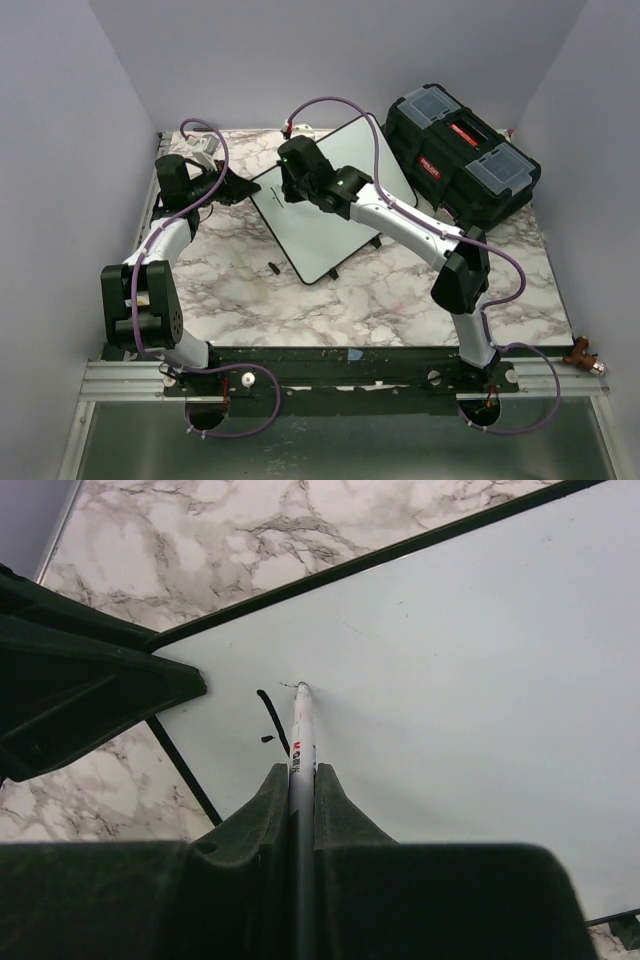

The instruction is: Write a sentence on the whiteboard

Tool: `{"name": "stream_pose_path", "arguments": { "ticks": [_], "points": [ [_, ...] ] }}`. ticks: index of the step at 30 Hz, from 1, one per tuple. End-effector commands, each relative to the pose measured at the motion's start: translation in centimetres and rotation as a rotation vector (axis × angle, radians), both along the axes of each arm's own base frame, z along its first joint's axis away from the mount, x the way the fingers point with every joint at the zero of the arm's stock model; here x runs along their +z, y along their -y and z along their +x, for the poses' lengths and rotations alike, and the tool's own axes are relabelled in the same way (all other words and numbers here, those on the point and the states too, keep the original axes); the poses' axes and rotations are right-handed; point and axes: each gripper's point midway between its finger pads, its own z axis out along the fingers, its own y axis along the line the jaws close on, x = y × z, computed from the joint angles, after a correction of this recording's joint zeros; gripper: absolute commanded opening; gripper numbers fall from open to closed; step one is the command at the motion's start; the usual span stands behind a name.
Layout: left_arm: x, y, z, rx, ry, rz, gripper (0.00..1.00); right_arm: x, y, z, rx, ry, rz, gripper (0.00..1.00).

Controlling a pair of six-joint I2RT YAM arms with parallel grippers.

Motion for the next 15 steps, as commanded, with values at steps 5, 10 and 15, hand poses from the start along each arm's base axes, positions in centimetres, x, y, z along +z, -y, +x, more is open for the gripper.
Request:
{"name": "stream_pose_path", "arguments": {
  "ticks": [5,10,15],
  "points": [
    [0.8,0.2,0.7,-0.015,0.140,0.109,0.00,-2.0,0.3,-1.2,0.037,-0.044,-0.040,0.01],
    [0.9,0.2,0.8,-0.013,0.138,0.109,0.00,-2.7,0.0,-2.5,0.083,-0.087,-0.019,0.01],
    [0.9,0.3,0.7,-0.017,0.139,0.110,0.00,-2.9,-0.3,-3.2,0.110,-0.106,0.001,0.01]
  ]
}}
